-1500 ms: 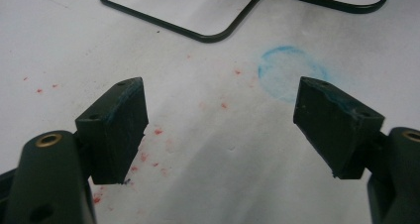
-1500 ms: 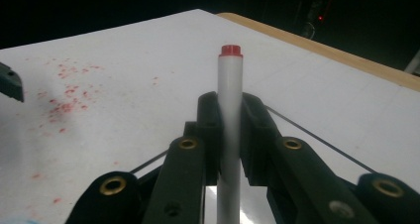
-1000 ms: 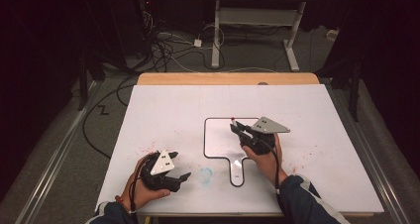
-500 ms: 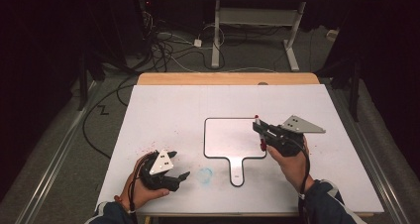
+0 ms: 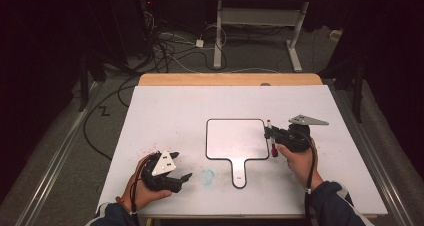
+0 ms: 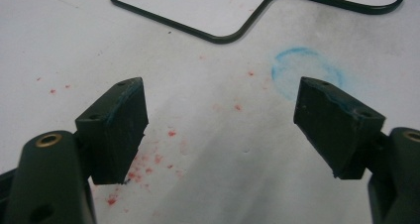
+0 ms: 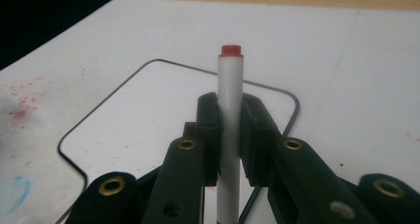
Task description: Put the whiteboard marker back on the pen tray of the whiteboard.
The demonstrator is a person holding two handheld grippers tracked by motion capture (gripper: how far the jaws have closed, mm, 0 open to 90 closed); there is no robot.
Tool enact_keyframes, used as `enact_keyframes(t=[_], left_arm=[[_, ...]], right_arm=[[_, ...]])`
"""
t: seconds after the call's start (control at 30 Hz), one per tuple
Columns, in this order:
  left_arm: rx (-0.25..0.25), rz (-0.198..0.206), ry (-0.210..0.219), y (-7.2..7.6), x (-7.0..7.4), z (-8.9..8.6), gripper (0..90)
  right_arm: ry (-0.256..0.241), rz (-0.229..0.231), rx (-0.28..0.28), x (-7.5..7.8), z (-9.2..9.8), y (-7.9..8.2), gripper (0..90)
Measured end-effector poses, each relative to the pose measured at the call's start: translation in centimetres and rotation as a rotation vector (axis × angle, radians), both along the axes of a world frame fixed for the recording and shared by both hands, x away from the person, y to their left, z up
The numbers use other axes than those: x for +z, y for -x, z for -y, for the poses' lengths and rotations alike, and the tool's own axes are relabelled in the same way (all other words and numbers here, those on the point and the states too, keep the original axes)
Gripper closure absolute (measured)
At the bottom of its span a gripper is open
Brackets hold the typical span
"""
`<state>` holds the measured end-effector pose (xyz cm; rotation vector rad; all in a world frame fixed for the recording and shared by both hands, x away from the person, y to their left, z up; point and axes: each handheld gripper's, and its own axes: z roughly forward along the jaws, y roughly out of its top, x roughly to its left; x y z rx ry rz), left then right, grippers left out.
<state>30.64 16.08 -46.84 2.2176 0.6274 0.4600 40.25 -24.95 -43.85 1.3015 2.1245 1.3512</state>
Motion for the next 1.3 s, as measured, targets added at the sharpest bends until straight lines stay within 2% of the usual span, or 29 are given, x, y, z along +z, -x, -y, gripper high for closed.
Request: enact_keyframes(t=[0.2, 0.33, 0.53, 0.6, 0.93, 1.13, 1.3], left_arm=[[-0.007, -0.004, -0.005, -0.1, -0.1, 0.2, 20.3], [-0.009, -0.007, -0.008, -0.1, -0.1, 0.1, 20.4], [-0.014, -0.006, -0.016, 0.0, -0.2, 0.3, 20.4], [-0.015, -0.009, -0.016, -0.1, -0.2, 0.3, 20.3], [-0.021, -0.014, -0.019, -0.1, -0.2, 0.4, 20.3], [-0.022, -0.017, -0.018, -0.3, -0.2, 0.6, 20.3], [-0.029, -0.017, -0.023, -0.3, -0.2, 0.8, 20.2]], right_arm=[[0.014, -0.035, -0.027, -1.5, -0.7, -2.0, 81.6], [0.024, -0.059, -0.045, -2.3, -0.7, -2.9, 80.4], [0.052, -0.064, -0.073, -2.9, -0.5, -3.3, 79.2], [0.041, -0.078, -0.089, -3.0, -0.3, -3.4, 78.4], [0.070, -0.078, -0.103, -3.2, -0.3, -3.6, 72.8], [0.140, -0.075, -0.110, -3.2, -0.1, -3.7, 73.7], [0.161, -0.068, -0.088, -3.2, 0.0, -3.6, 71.3]])
